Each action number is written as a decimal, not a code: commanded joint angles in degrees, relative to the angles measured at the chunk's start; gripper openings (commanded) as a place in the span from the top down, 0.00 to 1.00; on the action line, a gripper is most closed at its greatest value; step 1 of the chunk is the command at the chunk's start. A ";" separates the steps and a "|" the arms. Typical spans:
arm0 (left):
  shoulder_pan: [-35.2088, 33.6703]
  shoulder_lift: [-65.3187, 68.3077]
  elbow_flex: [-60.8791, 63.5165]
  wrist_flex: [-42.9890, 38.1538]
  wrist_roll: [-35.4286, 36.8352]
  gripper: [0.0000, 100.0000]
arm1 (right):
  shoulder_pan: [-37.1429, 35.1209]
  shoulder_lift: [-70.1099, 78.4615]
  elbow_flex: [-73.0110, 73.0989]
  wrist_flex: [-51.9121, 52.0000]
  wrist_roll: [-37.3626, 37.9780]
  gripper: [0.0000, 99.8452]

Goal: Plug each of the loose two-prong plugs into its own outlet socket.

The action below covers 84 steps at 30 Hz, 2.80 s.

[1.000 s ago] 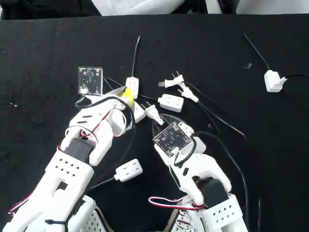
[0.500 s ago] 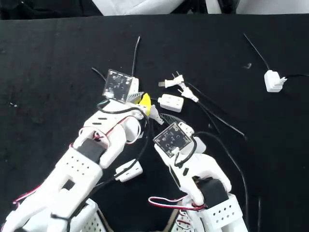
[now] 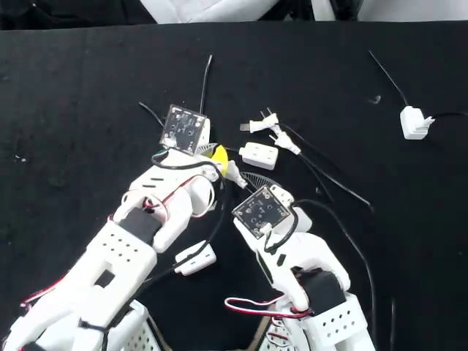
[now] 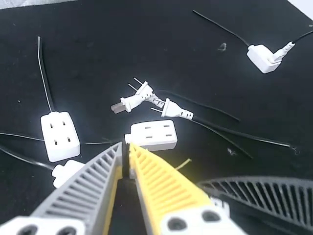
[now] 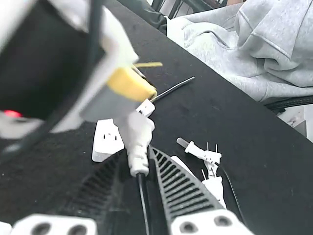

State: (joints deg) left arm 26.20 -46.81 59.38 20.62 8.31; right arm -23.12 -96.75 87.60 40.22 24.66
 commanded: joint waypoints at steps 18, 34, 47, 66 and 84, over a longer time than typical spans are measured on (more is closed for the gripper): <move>0.75 -6.42 4.09 0.26 -0.18 0.97 | -0.18 -1.19 -0.66 0.09 -0.53 0.99; -26.86 -30.42 8.57 21.80 -0.26 0.97 | -0.18 -0.92 -3.21 20.40 6.33 0.99; -34.42 -57.41 34.07 15.47 0.26 0.97 | 5.89 -0.66 -7.16 26.37 22.77 0.99; -34.33 -57.67 34.24 15.82 0.26 0.97 | 11.25 28.00 -28.97 35.60 38.59 0.99; -34.59 -57.67 34.24 15.82 0.26 0.97 | -4.22 41.98 -23.25 25.49 15.21 0.83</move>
State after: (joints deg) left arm -7.82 -103.96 94.02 37.23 8.22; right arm -20.92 -58.68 60.62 71.69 40.92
